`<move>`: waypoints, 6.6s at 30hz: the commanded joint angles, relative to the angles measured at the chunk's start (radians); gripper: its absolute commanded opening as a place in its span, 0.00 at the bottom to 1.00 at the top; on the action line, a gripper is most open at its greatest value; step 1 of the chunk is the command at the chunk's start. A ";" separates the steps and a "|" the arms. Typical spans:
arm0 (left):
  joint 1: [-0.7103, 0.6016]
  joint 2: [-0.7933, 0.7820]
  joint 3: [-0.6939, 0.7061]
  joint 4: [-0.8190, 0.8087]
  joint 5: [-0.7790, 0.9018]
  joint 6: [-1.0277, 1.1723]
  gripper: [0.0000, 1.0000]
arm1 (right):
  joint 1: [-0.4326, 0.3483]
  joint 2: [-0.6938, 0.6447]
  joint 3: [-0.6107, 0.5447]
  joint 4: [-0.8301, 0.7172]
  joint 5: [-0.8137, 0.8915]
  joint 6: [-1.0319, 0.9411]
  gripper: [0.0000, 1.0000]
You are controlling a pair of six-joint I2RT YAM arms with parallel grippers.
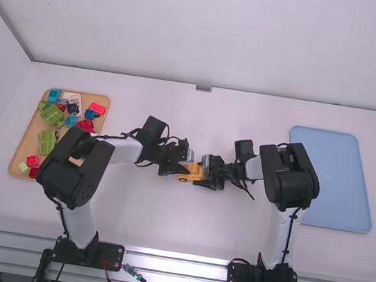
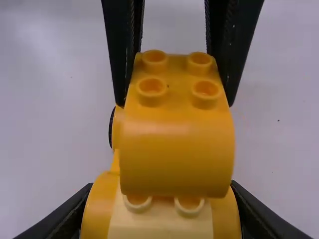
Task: Assemble lego blocks to make yellow taxi
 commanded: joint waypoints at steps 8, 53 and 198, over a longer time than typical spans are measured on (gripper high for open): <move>-0.008 0.023 -0.010 -0.003 0.046 0.008 0.01 | 0.002 0.022 -0.009 -0.007 0.028 -0.031 0.24; -0.074 0.023 -0.070 0.020 -0.027 -0.001 0.02 | 0.014 0.022 -0.006 0.013 0.021 -0.030 0.23; 0.240 -0.228 -0.370 0.653 -0.250 -0.673 0.99 | -0.087 -0.145 0.142 -0.039 0.183 0.529 0.00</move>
